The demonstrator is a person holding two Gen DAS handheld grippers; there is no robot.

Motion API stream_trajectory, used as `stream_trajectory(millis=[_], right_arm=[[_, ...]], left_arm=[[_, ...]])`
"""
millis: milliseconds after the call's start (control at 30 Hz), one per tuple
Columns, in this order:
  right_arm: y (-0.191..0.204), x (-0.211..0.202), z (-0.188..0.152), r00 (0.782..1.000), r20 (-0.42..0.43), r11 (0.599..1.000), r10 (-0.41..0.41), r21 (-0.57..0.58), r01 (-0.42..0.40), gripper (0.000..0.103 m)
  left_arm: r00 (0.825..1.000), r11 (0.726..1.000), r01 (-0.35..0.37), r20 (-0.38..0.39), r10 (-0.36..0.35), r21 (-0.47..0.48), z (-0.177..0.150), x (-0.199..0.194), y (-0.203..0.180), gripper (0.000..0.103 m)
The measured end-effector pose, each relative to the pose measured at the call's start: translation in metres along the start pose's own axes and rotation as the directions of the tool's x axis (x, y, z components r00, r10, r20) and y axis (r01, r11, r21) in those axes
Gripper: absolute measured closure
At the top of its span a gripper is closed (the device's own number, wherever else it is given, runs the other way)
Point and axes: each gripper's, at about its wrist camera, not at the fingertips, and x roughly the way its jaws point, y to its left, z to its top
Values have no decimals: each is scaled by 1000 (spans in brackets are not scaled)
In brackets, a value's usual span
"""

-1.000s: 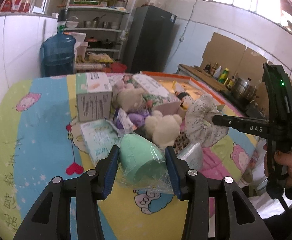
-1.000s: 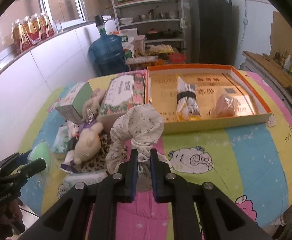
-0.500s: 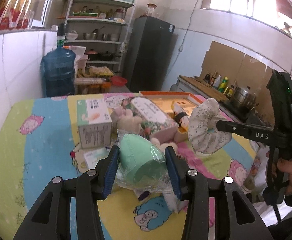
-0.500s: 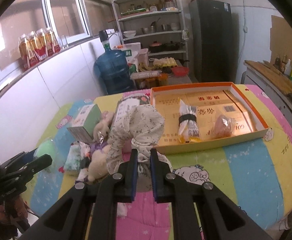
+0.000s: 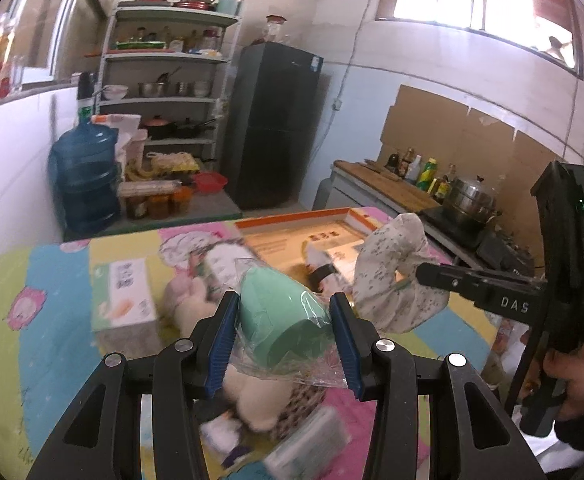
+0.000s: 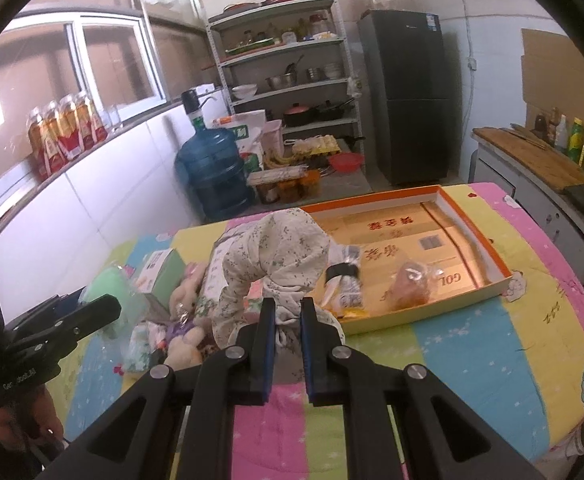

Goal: Organize soft objects
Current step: 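Lift the sponge and scrunchie and carry them over the box with both grippers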

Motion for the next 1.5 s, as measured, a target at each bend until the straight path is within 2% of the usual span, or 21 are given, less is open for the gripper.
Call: stream_trajectory(millis=[433,767,1267,1500], right_arm=[[-59,-1,27,998,53,998,-25,61,22,91],[-109,15,50,997,68,996,-24,90,18,91],[-174,63,77,999,46,994,6,111,-11,91],[-198,96,82,1000,4,993,12,120,-12,91]], left_arm=[[1000,999,9,-11,-9,34,48,57,-44,56],[999,999,4,-35,-2,46,67,104,-70,56],[996,999,-38,-78,40,36,92,187,-92,56],[991,998,-58,-118,56,-8,89,230,-97,56]])
